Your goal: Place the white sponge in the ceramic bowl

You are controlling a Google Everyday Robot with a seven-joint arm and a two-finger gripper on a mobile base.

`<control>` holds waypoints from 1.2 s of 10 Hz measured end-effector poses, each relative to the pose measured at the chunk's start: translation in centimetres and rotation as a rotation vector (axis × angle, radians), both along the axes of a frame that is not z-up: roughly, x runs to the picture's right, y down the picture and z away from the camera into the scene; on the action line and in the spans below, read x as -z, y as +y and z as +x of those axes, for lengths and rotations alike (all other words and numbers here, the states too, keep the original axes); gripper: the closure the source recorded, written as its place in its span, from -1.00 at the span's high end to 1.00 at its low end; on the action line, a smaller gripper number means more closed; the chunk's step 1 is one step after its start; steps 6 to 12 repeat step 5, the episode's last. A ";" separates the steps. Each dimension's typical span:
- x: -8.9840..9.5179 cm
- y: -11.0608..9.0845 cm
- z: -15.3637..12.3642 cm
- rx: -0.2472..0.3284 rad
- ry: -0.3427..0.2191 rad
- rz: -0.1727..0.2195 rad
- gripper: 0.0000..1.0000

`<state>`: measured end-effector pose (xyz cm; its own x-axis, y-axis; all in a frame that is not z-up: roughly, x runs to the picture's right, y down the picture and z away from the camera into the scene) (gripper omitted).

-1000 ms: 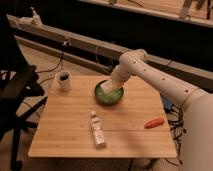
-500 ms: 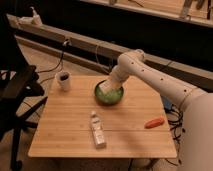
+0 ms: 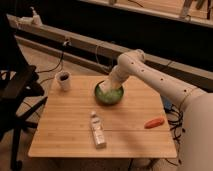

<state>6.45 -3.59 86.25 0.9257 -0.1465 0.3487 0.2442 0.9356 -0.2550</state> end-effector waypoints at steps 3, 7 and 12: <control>0.0 0.5 -0.5 0.009 -0.003 -0.004 0.34; 0.2 0.4 -0.1 0.002 0.001 -0.005 -0.09; 0.2 0.4 -0.1 0.002 0.001 -0.005 -0.09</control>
